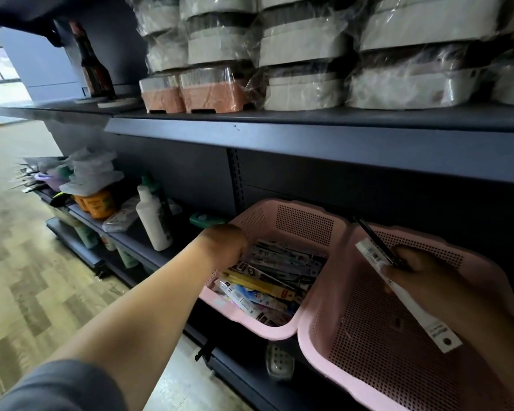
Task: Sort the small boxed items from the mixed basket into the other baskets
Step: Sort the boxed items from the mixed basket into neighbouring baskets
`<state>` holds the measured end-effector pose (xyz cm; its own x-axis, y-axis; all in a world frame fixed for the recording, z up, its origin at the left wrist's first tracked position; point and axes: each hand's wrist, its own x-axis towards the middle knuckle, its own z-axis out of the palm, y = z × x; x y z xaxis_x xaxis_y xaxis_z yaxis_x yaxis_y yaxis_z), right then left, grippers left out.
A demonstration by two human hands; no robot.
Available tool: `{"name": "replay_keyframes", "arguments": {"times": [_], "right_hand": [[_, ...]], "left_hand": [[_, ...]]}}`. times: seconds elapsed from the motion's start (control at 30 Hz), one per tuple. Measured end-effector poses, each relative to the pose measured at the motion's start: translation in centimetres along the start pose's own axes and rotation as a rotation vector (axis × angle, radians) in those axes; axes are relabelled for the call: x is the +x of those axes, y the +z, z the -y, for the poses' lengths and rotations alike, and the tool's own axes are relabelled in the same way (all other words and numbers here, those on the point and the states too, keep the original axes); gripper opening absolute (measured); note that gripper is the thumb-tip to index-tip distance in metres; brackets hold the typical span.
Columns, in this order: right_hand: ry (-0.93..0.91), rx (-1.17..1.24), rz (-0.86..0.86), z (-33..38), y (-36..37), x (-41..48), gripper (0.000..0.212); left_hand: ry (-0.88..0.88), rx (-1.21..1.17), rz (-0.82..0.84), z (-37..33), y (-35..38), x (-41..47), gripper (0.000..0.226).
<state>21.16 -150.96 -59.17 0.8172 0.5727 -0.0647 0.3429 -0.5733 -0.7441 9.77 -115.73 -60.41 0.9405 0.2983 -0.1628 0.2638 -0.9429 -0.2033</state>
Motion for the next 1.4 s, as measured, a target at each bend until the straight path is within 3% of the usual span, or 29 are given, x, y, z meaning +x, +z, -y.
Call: {"name": "replay_keyframes", "arguments": {"times": [0.23, 0.43, 0.53, 0.63, 0.87, 1.07, 1.13, 1.23, 1.4], "right_hand": [[0.004, -0.008, 0.011, -0.5, 0.1, 0.0, 0.010], [0.009, 0.014, 0.012, -0.5, 0.0, -0.1, 0.011], [0.009, 0.026, 0.024, -0.5, -0.1, -0.1, 0.010], [0.003, 0.020, 0.020, -0.6, -0.1, 0.0, 0.010], [0.007, 0.000, 0.031, -0.5, 0.0, -0.4, 0.010], [0.014, 0.027, 0.026, -0.6, 0.0, -0.4, 0.011], [0.019, 0.025, 0.028, -0.6, 0.0, -0.4, 0.011], [0.006, 0.019, 0.039, -0.5, 0.1, -0.6, 0.011], [-0.001, 0.025, 0.036, -0.8, 0.0, -0.5, 0.010]], "left_hand": [[0.097, 0.108, -0.009, -2.2, 1.9, 0.7, 0.018], [0.078, 0.031, 0.012, -1.8, 1.1, 0.8, 0.001], [0.065, -0.085, -0.033, -0.4, -0.8, 0.6, 0.021], [0.049, -0.152, -0.140, 1.4, -3.7, 0.3, 0.024], [-0.074, 0.019, -0.302, 0.8, -7.4, -1.6, 0.008], [0.038, 0.229, -0.148, -5.6, -4.1, -1.1, 0.020], [0.061, 0.081, -0.031, -7.2, -2.8, -0.4, 0.012], [0.096, -0.278, 0.101, -7.9, -2.4, 0.4, 0.020], [0.028, -0.710, 0.006, -6.7, -2.2, 1.0, 0.022]]}}
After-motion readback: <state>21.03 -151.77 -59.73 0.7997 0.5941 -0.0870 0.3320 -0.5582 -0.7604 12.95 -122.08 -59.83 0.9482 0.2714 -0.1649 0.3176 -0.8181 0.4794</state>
